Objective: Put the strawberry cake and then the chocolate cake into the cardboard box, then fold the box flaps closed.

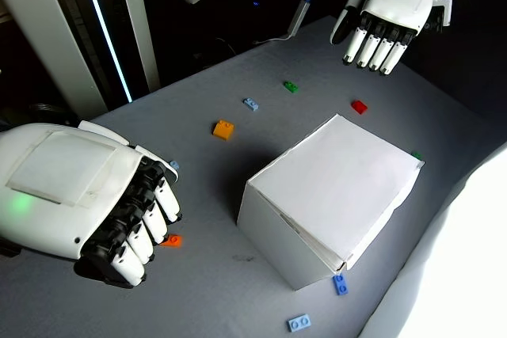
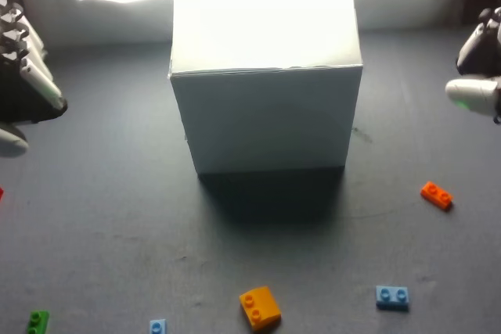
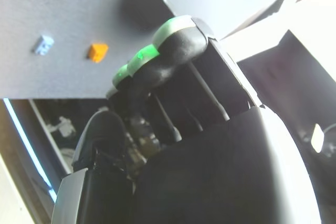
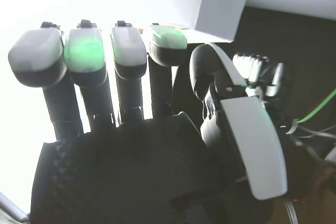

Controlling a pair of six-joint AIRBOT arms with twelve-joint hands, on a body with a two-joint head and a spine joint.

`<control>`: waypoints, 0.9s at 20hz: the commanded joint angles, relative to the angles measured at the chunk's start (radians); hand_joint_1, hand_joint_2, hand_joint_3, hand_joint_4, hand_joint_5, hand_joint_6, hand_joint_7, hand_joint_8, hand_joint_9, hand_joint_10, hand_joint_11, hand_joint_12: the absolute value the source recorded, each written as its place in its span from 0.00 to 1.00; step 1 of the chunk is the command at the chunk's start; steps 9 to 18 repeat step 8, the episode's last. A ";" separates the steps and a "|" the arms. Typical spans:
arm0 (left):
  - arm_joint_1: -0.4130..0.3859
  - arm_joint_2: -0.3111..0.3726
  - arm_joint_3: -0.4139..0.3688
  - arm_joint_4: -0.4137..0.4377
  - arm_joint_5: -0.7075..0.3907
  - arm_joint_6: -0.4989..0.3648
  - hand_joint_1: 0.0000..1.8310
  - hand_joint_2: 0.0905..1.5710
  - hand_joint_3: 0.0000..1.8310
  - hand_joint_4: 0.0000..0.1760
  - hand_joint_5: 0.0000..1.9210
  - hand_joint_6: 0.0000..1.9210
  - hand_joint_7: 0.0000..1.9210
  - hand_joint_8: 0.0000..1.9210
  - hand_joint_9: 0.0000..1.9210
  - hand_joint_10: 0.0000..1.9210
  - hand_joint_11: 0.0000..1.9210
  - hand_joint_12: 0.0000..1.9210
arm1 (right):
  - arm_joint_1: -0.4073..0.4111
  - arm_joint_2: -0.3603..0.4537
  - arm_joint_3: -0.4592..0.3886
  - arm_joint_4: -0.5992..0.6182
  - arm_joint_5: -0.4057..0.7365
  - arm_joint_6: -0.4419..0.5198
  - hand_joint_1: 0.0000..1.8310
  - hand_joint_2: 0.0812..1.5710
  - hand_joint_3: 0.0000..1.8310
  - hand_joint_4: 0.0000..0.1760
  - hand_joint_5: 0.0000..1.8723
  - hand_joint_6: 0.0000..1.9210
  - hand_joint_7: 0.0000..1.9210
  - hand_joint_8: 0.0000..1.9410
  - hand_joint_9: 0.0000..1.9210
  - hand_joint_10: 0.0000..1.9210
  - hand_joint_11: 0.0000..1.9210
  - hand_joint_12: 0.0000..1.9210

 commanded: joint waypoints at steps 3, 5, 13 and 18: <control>-0.067 0.009 0.001 -0.063 -0.002 -0.028 0.08 0.92 0.00 0.00 0.41 0.95 0.52 0.93 0.55 1.00 0.49 1.00 | 0.001 0.003 0.021 -0.021 0.108 -0.001 0.02 0.94 0.00 0.00 0.56 0.99 0.63 0.96 0.64 1.00 0.58 1.00; -0.095 0.010 0.004 -0.054 -0.009 -0.033 0.11 0.91 0.00 0.00 0.41 0.93 0.51 0.92 0.53 1.00 0.46 1.00 | -0.002 -0.006 0.033 -0.031 0.109 -0.001 0.02 0.94 0.00 0.00 0.55 0.99 0.63 0.96 0.63 1.00 0.56 1.00; -0.099 0.010 0.011 -0.052 -0.009 -0.034 0.07 0.92 0.00 0.00 0.42 0.93 0.51 0.90 0.52 1.00 0.46 1.00 | -0.007 -0.014 0.043 -0.071 0.115 -0.001 0.04 0.93 0.00 0.00 0.57 0.97 0.63 0.96 0.64 1.00 0.57 1.00; -0.099 0.010 0.011 -0.052 -0.009 -0.034 0.07 0.92 0.00 0.00 0.42 0.93 0.51 0.90 0.52 1.00 0.46 1.00 | -0.007 -0.014 0.043 -0.071 0.115 -0.001 0.04 0.93 0.00 0.00 0.57 0.97 0.63 0.96 0.64 1.00 0.57 1.00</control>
